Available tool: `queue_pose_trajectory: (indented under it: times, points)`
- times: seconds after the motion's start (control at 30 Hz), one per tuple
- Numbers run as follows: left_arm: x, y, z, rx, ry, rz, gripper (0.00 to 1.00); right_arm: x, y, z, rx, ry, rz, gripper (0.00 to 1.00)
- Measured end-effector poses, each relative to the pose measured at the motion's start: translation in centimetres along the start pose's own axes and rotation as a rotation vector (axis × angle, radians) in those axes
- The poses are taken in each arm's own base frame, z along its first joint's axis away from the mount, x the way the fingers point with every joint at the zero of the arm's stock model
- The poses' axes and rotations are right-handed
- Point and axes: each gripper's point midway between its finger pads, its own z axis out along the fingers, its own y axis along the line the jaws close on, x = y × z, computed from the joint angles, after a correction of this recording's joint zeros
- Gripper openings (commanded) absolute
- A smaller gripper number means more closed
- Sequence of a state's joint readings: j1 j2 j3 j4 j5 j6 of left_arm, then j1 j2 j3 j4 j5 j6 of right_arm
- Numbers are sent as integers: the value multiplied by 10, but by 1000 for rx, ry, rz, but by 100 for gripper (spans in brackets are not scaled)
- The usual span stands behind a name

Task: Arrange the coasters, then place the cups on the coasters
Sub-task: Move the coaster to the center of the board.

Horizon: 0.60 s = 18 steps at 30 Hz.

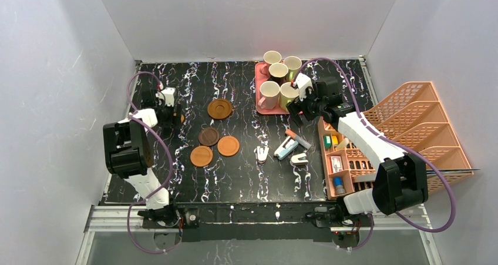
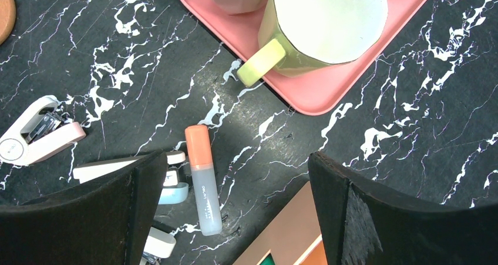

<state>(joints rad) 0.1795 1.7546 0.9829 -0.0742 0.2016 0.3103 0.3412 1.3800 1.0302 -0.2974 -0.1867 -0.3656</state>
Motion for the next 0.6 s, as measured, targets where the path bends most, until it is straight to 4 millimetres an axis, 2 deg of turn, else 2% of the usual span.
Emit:
queue_pose_trajectory:
  times: [0.13,0.4,0.6]
  points:
    - [-10,-4,6,4,-16,6,72,0,0,0,0,0,0,98]
    - [-23,-33,15,24,-28,52,74,0,0,0,0,0,0,98]
    - [-30,-37,20,8,-29,36,74,0,0,0,-1,1,0,98]
